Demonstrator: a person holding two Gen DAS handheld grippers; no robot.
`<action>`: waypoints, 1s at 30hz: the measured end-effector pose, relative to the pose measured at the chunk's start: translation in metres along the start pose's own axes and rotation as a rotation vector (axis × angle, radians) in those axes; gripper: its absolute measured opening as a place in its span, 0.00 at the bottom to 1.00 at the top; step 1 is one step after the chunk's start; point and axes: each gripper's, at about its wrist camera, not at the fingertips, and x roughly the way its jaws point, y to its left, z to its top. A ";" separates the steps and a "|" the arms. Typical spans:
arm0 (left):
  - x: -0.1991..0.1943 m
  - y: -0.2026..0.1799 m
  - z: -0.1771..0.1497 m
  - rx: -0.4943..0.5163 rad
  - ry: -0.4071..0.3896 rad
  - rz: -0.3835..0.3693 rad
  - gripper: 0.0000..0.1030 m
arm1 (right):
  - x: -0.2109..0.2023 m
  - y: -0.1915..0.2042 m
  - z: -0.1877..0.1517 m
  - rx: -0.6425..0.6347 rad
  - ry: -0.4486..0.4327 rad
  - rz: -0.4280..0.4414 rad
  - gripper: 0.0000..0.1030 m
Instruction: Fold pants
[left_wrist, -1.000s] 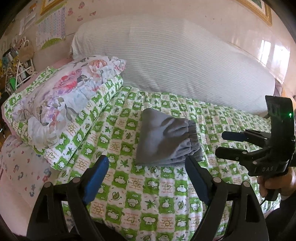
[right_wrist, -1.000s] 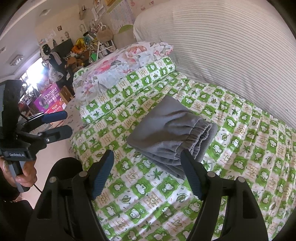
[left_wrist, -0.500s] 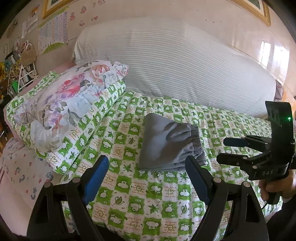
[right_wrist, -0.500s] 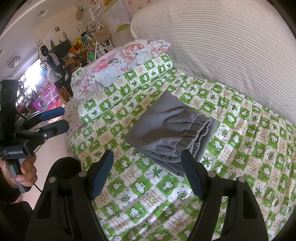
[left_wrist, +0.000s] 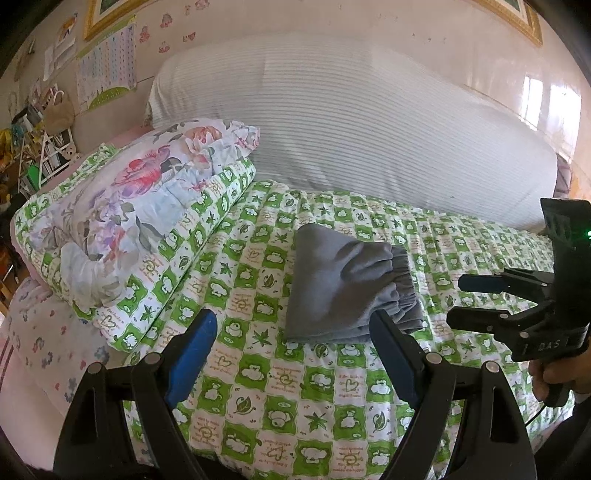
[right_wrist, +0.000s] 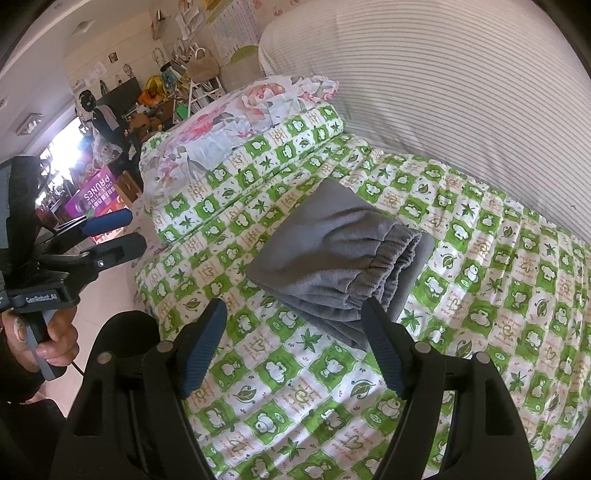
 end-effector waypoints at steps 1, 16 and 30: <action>0.002 0.000 0.000 0.000 0.001 -0.001 0.82 | -0.001 0.000 0.001 -0.001 -0.001 0.000 0.73; 0.019 -0.005 0.003 0.030 0.008 0.005 0.82 | 0.005 -0.012 -0.004 0.026 0.002 -0.008 0.73; 0.049 -0.013 0.004 0.065 0.048 -0.010 0.82 | 0.014 -0.027 -0.003 0.061 0.019 -0.019 0.73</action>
